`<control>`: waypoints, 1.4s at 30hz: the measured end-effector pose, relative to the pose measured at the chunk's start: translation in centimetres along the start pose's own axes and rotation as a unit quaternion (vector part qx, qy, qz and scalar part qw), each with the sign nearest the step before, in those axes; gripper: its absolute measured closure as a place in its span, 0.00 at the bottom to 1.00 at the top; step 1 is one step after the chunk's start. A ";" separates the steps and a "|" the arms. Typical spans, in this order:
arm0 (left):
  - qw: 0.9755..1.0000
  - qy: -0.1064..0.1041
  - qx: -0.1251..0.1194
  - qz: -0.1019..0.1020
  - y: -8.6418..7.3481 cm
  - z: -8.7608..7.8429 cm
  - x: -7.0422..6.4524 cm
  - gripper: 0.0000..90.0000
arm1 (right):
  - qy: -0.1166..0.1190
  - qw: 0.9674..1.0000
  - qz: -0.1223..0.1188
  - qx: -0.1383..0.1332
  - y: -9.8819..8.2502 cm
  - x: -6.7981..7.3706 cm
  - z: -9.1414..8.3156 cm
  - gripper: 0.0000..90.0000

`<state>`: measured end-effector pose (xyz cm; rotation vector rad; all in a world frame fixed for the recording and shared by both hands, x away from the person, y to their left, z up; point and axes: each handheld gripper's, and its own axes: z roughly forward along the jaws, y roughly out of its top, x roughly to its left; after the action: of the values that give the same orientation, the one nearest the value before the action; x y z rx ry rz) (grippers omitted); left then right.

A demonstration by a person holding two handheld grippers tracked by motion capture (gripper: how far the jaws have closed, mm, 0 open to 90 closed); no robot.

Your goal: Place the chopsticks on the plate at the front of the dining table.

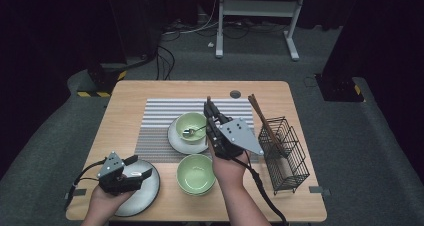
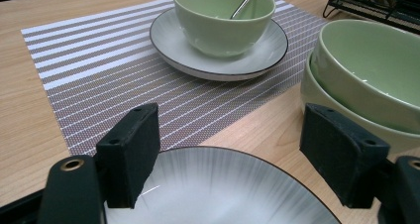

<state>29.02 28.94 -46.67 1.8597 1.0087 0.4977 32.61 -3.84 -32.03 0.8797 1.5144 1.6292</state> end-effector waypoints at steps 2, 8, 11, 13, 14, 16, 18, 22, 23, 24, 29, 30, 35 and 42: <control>1.000 -0.001 0.000 0.004 0.0 0.0 0.0 0.27 | 0.003 1.000 0.002 0.001 0.0 0.3 0.1 0.93; 1.000 0.000 -0.008 0.001 0.0 -0.3 0.0 0.27 | 0.011 1.000 0.001 0.001 -0.1 1.3 0.5 0.93; 1.000 -0.001 -0.007 -0.002 0.1 -0.2 0.2 0.27 | 0.014 1.000 0.000 0.000 -0.2 1.8 0.6 0.93; 1.000 -0.001 -0.011 -0.004 0.2 -0.2 0.2 0.27 | 0.018 1.000 0.002 0.001 -0.3 2.0 0.8 0.93; 1.000 -0.001 -0.012 -0.002 0.2 -0.3 0.1 0.27 | 0.020 1.000 0.005 0.001 -0.4 2.2 0.8 0.93; 1.000 -0.002 -0.012 -0.001 0.1 -0.3 0.1 0.27 | 0.022 1.000 0.008 0.001 -0.6 2.5 0.9 0.93; 1.000 -0.005 -0.013 -0.004 0.1 -0.2 0.2 0.28 | 0.025 1.000 0.011 0.002 -0.8 2.7 1.0 0.93; 1.000 -0.007 -0.017 -0.004 0.1 -0.3 0.0 0.29 | 0.030 0.999 0.010 0.005 -1.1 3.2 1.2 0.93; 1.000 -0.007 -0.016 -0.003 0.1 -0.3 0.0 0.30 | 0.031 0.999 0.010 0.005 -1.1 3.4 1.3 0.93; 1.000 -0.008 -0.015 -0.003 0.1 -0.2 0.1 0.30 | 0.033 0.999 0.010 0.004 -1.2 3.5 1.3 0.93; 1.000 -0.010 -0.021 -0.003 0.2 -0.3 -0.1 0.30 | 0.040 0.999 0.012 0.004 -1.3 3.9 1.5 0.93; 1.000 -0.011 -0.021 -0.003 0.1 -0.3 -0.2 0.30 | 0.041 0.999 0.011 0.005 -1.4 3.9 1.5 0.93; 1.000 -0.015 -0.027 -0.003 0.4 -0.3 -0.3 0.31 | 0.043 0.999 0.013 0.005 -1.4 4.1 1.4 0.93; 0.999 -0.017 -0.032 -0.006 0.7 0.0 -0.4 0.31 | 0.050 0.999 0.018 0.004 -1.6 4.3 1.3 0.93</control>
<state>29.10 28.43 -46.06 1.7987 0.9705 0.4836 31.70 0.64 -33.52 0.8441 1.5819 1.7167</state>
